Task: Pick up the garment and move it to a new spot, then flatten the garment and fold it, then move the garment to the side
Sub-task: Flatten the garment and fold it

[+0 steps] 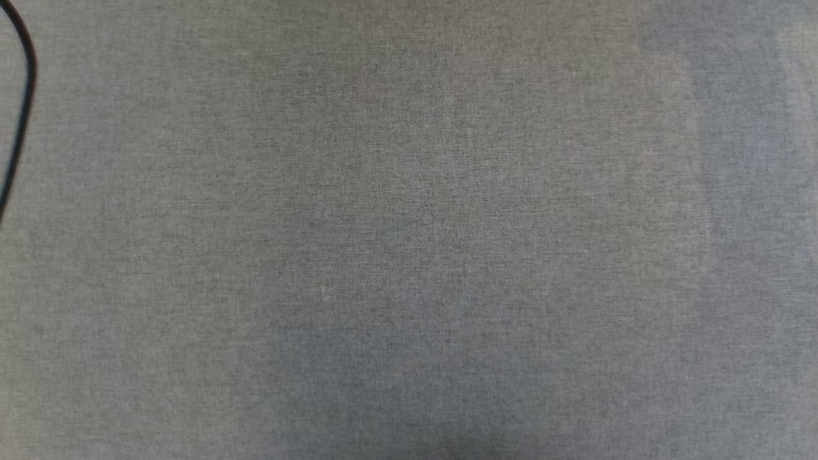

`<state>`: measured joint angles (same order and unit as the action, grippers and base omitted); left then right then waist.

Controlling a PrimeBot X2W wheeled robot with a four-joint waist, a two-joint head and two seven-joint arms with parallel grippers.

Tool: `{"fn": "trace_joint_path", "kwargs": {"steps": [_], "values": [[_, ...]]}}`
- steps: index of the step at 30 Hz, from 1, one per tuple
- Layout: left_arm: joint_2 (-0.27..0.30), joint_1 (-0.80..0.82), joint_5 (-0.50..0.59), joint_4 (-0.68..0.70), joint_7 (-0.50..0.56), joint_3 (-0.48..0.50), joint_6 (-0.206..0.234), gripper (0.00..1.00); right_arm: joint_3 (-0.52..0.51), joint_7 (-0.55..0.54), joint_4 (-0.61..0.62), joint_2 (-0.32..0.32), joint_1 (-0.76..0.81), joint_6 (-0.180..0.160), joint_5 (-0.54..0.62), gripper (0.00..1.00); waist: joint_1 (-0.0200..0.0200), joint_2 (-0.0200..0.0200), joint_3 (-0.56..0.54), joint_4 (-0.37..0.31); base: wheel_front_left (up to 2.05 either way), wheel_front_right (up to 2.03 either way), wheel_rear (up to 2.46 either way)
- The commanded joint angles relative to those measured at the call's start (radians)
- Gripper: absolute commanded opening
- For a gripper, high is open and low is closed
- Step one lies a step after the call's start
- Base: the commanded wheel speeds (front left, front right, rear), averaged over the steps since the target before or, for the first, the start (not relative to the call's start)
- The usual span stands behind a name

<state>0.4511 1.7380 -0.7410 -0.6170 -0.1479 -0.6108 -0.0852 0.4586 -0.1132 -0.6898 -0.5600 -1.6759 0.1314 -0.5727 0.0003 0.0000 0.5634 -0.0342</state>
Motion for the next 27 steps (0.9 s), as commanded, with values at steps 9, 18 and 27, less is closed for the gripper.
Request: {"fn": "trace_joint_path", "kwargs": {"steps": [9, 18, 27], "values": [[0.024, -0.218, -0.009, -0.047, -0.077, -0.045, -0.024, 0.00, 0.117, 0.137, -0.073, 0.027, 0.172, -0.001, -0.111, 0.00, -0.0003, 0.0000, -0.052, -0.004, 0.00, 0.00, 0.00], [0.060, -0.505, -0.042, 0.007, -0.111, -0.026, -0.026, 0.00, 0.215, 0.241, -0.023, -0.004, 0.431, -0.001, -0.194, 0.00, -0.0003, 0.0000, -0.162, 0.003, 0.00, 0.00, 0.00], [0.118, -0.942, -0.071, 0.193, -0.114, 0.027, 0.015, 0.00, 0.246, 0.282, 0.082, -0.050, 0.762, -0.001, -0.269, 0.00, -0.0003, 0.0000, -0.301, 0.008, 0.00, 0.00, 0.00]]}}
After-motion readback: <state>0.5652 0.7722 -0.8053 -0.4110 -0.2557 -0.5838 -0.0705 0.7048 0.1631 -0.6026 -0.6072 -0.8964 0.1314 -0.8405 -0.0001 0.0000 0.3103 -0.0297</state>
